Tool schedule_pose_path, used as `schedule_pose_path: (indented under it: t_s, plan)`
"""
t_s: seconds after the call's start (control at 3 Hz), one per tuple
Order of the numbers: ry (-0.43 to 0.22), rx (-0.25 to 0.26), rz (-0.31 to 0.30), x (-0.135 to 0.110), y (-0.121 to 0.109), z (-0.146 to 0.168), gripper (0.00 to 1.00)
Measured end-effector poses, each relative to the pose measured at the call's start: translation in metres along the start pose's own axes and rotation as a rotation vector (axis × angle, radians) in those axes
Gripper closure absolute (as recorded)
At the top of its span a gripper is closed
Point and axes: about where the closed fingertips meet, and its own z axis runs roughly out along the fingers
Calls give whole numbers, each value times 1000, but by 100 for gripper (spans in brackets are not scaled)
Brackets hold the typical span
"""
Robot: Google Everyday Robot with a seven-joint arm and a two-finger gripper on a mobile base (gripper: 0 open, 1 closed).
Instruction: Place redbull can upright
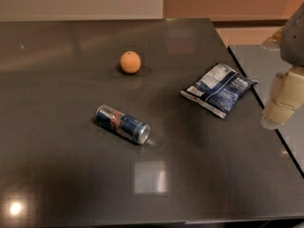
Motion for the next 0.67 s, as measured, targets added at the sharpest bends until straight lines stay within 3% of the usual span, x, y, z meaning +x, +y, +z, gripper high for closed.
schedule_pose_path:
  t_s: [0.33,0.67]
  plan:
    - [0,0,0,0,0,0,0]
    - [3,3,-23,-16,-5,2,0]
